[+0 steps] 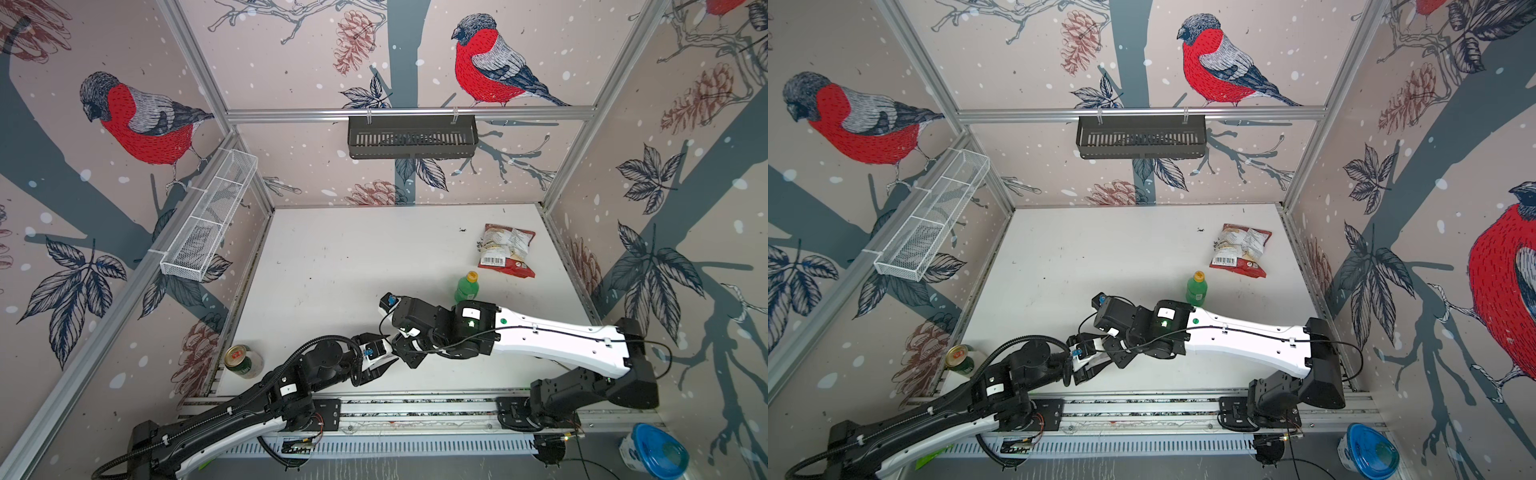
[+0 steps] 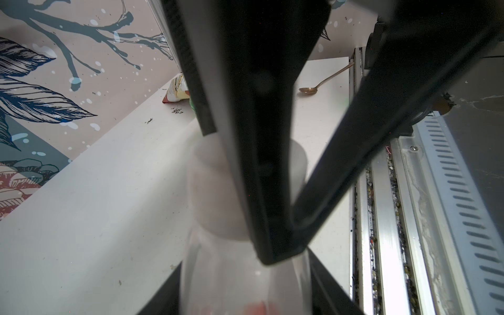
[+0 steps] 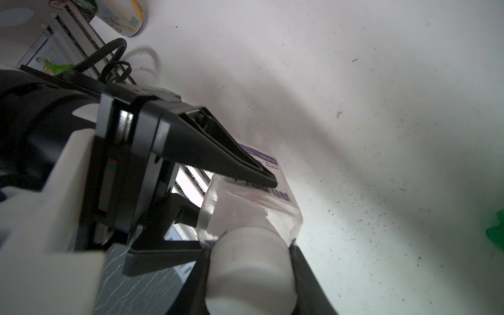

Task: Screw on the bottle caps
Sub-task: Place the plastic bottle at the center of the table.

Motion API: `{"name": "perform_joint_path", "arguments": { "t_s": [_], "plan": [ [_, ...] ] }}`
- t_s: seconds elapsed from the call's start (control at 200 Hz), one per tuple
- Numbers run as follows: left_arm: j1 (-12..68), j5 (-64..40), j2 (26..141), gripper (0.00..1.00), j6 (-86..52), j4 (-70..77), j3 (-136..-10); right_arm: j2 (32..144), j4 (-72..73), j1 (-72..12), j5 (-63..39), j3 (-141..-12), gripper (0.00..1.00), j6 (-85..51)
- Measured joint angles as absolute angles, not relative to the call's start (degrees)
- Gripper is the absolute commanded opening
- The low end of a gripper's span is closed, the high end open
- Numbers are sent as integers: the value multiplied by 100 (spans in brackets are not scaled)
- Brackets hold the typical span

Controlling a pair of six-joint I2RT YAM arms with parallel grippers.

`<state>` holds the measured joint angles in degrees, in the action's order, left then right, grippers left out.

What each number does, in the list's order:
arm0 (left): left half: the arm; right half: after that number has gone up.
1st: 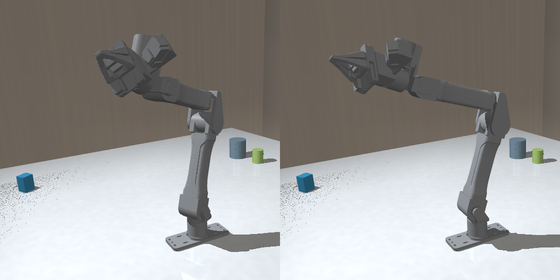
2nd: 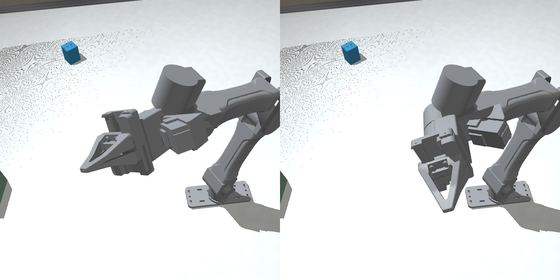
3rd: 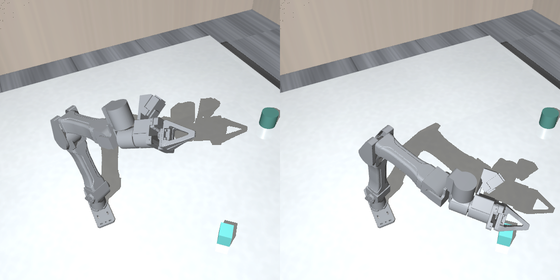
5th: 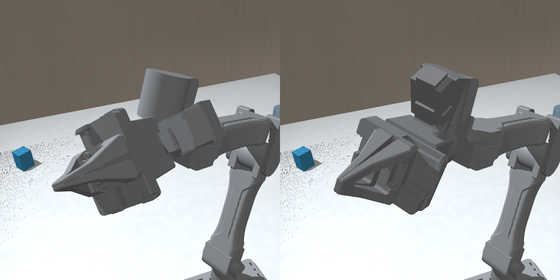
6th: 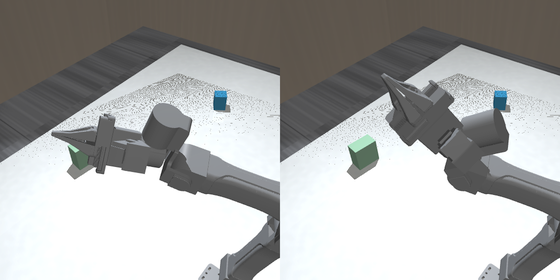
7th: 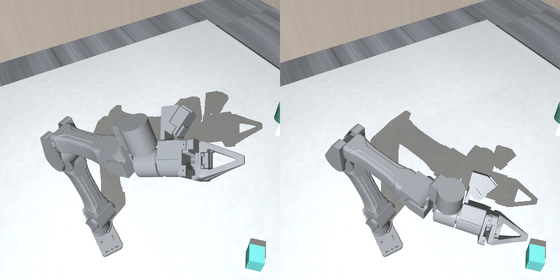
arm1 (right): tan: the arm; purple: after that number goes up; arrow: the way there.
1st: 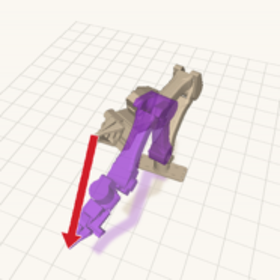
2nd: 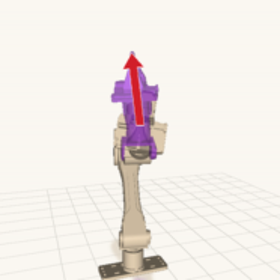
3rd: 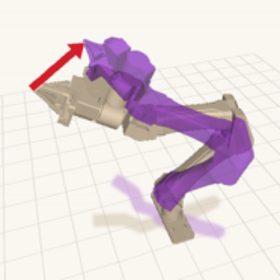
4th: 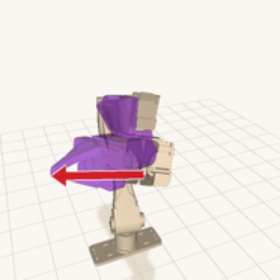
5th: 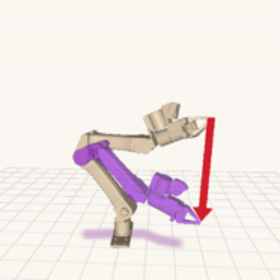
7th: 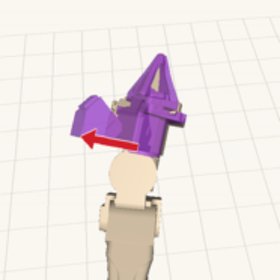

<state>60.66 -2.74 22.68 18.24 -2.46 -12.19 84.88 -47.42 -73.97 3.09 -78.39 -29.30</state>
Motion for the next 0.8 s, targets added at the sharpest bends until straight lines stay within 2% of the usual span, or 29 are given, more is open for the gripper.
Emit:
{"name": "perform_joint_path", "arguments": {
  "t_s": [0.02,0.035,0.14,0.31,0.455,0.66,0.8],
  "plan": [
    [6066,-272,2257,95,1826,-244,-1219,8488,-4753,-7356,314,-7848,31,-2902],
    [6066,-272,2248,98,1822,-244,-1219,8488,-4759,-7325,322,-7852,30,-2871],
    [6066,-248,2165,98,1826,-174,-1216,8464,-4834,-6973,401,-7856,30,-2724],
    [6066,-121,2095,98,1826,-113,-1214,8499,-4930,-5946,467,-7896,31,-2298],
    [6066,-36,2032,98,1828,-97,-1203,9094,-5196,-5266,213,-8348,32,-1925],
    [6066,10,1964,99,1828,-95,-1197,10112,-5599,-5116,174,-8989,34,-1509],
    [6066,30,1933,99,1826,-86,-1184,10372,-5655,-5017,128,-9273,42,-1382]
  ]
}}
